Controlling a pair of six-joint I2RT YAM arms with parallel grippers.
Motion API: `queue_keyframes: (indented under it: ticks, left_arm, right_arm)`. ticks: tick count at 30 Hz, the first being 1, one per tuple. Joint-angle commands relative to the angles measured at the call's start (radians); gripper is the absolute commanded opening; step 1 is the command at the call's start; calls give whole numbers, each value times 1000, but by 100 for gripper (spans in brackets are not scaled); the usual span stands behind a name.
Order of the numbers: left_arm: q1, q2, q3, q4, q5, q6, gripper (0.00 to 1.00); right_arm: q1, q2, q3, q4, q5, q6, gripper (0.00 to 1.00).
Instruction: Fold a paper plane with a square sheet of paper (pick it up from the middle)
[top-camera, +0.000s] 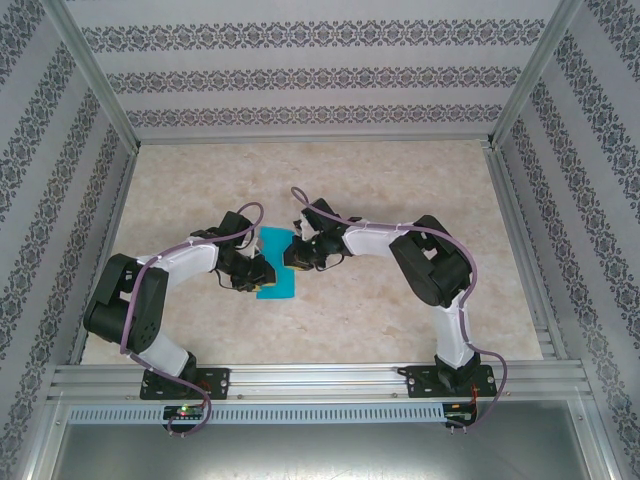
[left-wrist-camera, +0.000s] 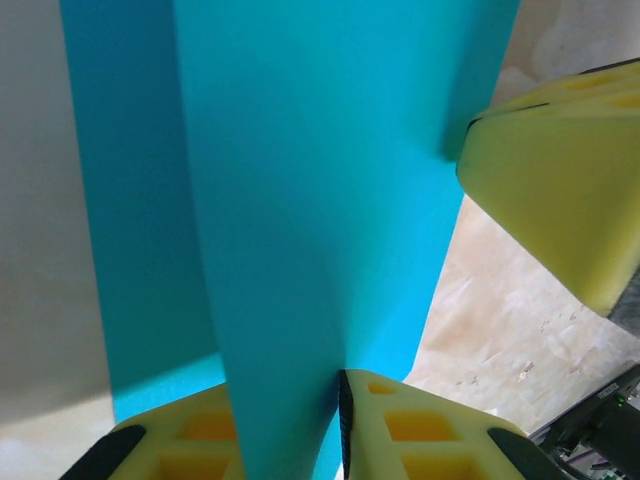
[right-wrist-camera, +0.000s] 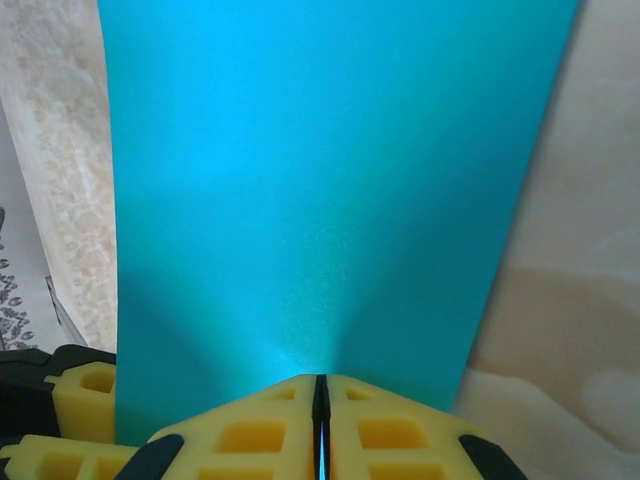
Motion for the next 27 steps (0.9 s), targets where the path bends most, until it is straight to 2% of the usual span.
queue_keyframes:
  ticks: [1,12,19,23,27]
  left_arm:
    - [15,-11,5,28,47,-21,24]
    - [49,-61,-41,199,201,-108,29]
    - [54,-14,-32,301,227,-142,41]
    - [54,22,-31,333,233,-156,47]
    - [53,31,-24,323,226,-139,50]
  right_arm:
    - [8,39,18,-69,22,-27,10]
    - [4,66,37,-165,58,-33,10]
    - [3,64,38,-174,53,-29,10]
    - [0,51,30,-151,38,-8,14]
    - [-28,12,-20,-34,-10,66,18]
